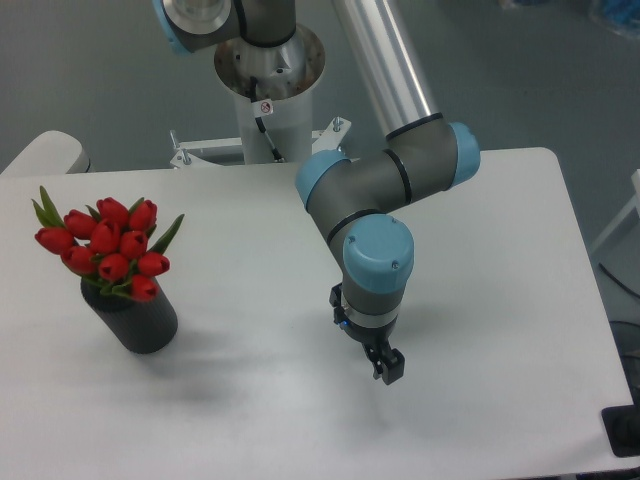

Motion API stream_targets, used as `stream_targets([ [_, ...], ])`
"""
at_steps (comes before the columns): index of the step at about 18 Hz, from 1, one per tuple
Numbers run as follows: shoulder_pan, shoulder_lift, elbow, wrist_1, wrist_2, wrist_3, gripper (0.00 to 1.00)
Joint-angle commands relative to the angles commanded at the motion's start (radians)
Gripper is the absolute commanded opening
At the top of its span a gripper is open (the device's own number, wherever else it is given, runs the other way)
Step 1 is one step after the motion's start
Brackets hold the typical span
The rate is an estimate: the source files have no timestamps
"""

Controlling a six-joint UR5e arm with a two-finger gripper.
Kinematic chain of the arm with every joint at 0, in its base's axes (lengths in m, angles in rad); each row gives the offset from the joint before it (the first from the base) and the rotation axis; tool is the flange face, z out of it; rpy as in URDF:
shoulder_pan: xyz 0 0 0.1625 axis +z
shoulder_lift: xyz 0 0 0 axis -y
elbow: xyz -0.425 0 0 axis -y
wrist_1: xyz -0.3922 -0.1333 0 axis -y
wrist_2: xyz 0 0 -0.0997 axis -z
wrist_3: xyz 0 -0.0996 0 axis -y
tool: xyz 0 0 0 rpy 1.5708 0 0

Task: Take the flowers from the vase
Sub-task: 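Open the gripper and begin moving toward the red tulips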

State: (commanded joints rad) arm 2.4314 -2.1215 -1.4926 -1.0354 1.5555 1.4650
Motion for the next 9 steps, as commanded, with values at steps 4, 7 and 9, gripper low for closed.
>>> stream_targets([
  [4,0.0,0.006,-0.011,-0.006,-0.002,-0.005,1.0],
  [7,-0.002,0.011,-0.014,-0.006,-0.017,-0.014,1.0],
  [9,0.003,0.014,-0.023,-0.009,-0.081,-0.015,1.0],
])
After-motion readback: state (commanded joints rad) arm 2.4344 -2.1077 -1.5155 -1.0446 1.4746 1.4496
